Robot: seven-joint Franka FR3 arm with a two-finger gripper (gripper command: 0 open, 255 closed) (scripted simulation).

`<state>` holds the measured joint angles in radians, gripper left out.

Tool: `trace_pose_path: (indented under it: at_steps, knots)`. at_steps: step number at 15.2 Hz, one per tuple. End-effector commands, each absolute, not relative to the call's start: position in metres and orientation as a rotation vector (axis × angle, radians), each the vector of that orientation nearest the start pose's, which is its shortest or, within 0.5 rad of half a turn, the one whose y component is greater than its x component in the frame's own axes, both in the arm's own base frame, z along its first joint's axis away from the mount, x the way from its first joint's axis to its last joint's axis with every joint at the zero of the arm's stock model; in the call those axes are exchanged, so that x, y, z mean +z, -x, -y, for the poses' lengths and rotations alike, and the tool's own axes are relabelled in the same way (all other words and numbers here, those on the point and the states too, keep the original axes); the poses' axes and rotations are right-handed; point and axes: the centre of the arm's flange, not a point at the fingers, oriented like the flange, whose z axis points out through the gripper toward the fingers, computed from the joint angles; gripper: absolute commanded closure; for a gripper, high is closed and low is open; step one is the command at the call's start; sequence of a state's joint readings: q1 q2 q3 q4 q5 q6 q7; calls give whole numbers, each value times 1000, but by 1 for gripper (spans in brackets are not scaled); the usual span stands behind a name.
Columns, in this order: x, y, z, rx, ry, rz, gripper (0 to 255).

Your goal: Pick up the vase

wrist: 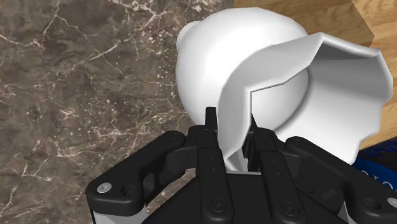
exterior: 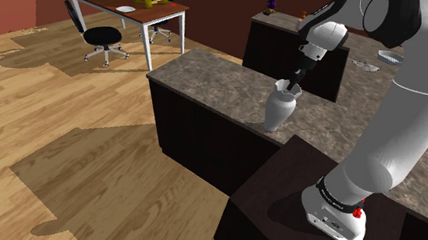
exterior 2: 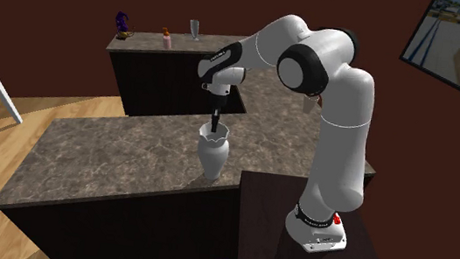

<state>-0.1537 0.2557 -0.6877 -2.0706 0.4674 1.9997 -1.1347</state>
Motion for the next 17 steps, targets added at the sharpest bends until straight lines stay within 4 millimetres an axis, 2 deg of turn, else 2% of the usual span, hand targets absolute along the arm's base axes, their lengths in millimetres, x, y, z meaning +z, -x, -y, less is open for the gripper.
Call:
trace_pose_path:
  at_steps: [1, 3, 17]
  knots:
    - [316, -392, 388, -85, 2807, 52, 255]
    - [316, -392, 387, -85, 2807, 52, 255]
    - [390, -392, 387, -85, 2807, 52, 255]
